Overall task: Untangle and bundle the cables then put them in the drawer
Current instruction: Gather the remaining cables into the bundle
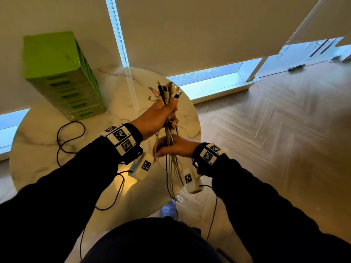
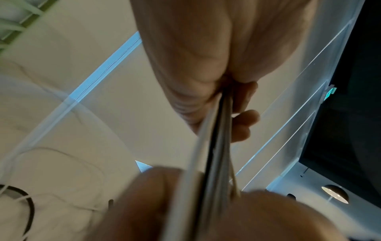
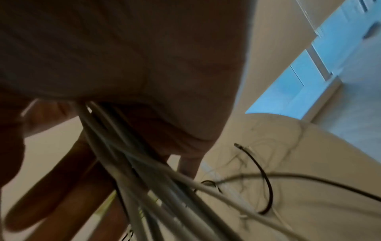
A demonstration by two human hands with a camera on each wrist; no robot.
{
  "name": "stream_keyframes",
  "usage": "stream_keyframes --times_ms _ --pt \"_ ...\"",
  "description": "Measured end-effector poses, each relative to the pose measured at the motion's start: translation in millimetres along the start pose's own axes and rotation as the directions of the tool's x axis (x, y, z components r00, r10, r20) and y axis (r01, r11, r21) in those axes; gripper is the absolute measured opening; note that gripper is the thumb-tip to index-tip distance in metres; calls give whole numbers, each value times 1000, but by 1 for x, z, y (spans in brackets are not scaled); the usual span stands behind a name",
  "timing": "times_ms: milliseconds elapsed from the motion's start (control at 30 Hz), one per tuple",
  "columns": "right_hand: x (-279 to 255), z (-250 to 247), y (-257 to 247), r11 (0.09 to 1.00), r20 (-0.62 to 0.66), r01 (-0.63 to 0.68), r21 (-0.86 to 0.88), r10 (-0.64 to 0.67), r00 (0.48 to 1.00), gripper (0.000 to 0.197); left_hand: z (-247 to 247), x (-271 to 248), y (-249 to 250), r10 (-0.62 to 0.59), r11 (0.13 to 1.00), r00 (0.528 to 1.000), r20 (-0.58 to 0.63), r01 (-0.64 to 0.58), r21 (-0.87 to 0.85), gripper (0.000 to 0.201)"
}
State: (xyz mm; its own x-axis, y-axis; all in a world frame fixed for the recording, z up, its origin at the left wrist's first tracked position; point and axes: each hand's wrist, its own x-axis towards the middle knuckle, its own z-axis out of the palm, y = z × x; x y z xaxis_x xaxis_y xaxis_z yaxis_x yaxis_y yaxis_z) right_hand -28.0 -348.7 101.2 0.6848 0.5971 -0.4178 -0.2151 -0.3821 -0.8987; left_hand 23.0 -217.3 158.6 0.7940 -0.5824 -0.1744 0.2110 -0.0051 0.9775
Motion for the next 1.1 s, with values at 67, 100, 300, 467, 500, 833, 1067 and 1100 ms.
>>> stream_keyframes --times_ms 67,100,300,467,500,833,1067,1100 --pt "-7 3 4 991 71 3 130 -12 997 27 -7 -3 -2 -5 999 1000 -5 5 -33 36" --pt "-11 3 7 977 81 -14 212 -3 997 30 -10 -4 -3 -9 998 1000 -12 8 -57 36" --pt "-9 -2 -7 988 87 -154 28 151 985 28 3 -8 -7 9 995 1000 -20 -11 -95 38" --pt "-19 -14 3 950 -8 -236 -204 239 971 41 1 -13 9 -6 985 1000 -9 4 -173 36" --pt "-26 -20 7 943 -19 -269 -196 271 962 39 -2 -13 11 -15 977 1000 -27 9 -214 35" --pt "-55 -58 47 716 -638 -593 -368 269 721 34 -17 -10 26 59 831 972 -225 -173 -528 30" --pt "-25 33 74 777 -410 -330 -537 102 906 45 -30 1 24 -37 824 867 -497 -255 -506 23" --pt "-20 46 76 758 -353 -303 -578 103 930 53 -32 1 22 -41 853 857 -513 -237 -464 24"
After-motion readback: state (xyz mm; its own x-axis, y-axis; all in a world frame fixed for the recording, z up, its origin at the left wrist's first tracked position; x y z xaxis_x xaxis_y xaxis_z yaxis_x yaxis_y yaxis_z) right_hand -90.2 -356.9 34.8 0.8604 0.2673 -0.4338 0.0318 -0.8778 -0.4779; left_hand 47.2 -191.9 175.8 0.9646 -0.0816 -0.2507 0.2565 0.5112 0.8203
